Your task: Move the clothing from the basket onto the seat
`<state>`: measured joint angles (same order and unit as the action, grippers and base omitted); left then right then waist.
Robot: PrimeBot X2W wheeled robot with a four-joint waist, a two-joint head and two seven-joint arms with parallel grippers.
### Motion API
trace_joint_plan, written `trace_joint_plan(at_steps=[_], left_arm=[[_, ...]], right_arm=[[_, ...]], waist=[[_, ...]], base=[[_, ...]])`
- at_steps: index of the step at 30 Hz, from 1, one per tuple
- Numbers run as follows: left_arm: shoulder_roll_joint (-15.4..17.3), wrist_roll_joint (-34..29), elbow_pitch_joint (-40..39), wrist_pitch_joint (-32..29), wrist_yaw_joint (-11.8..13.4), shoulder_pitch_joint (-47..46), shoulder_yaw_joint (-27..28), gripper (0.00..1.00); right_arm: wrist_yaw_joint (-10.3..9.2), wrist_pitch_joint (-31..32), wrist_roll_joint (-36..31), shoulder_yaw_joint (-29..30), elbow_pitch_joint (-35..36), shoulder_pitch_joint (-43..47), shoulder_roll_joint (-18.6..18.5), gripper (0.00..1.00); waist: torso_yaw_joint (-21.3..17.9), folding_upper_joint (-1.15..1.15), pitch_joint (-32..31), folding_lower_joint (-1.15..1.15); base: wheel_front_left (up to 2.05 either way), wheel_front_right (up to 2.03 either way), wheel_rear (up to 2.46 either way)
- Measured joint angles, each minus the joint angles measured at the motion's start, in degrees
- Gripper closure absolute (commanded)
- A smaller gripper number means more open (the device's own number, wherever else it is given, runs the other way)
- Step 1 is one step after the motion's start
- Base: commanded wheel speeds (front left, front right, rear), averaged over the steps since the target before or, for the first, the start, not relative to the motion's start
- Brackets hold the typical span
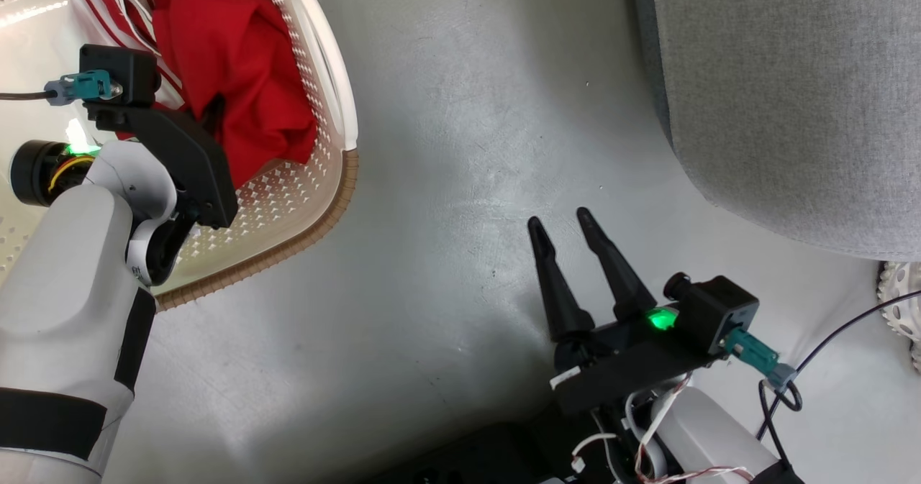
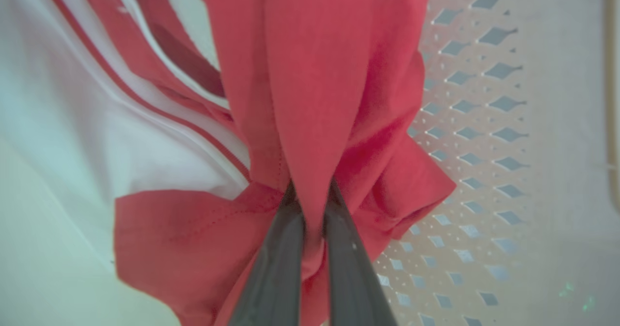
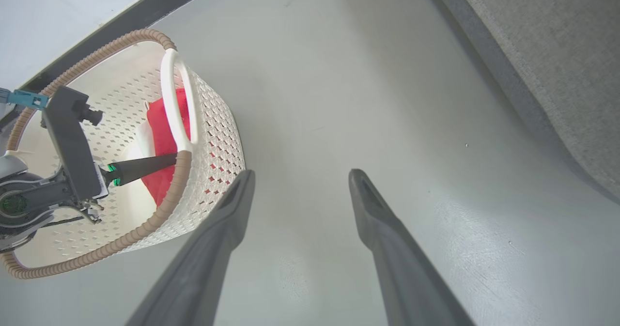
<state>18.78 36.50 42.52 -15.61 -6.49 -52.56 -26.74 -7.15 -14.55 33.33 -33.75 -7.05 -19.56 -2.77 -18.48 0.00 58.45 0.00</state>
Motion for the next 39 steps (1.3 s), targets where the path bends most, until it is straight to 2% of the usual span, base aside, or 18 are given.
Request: trace_joint_plan(at_steps=[14,20,39], left_arm=[[-1.2,2.5,0.9,2.6,-0.1,0.4,1.6,1.0],[-3.1,3.3,0.9,4.2,-0.1,1.4,1.5,1.0],[-6.1,7.4,0.9,10.3,-0.6,4.8,1.1,1.0]], right_arm=[[0.0,0.0,-1.0,3.8,-0.9,-2.3,0.0,0.0],[0.0,0.0,-1.8,6.2,-2.9,-2.4,-0.1,0.0],[0.0,0.0,-6.2,10.6,-7.4,-4.5,-0.1,0.0]], waist=[[2.1,0.0,-2.5,0.0],[3.4,0.0,-4.3,0.0],[7.9,0.0,-13.0,0.0]], base=[[0.0,0.0,0.0],[0.0,0.0,0.0],[0.0,0.0,0.0]])
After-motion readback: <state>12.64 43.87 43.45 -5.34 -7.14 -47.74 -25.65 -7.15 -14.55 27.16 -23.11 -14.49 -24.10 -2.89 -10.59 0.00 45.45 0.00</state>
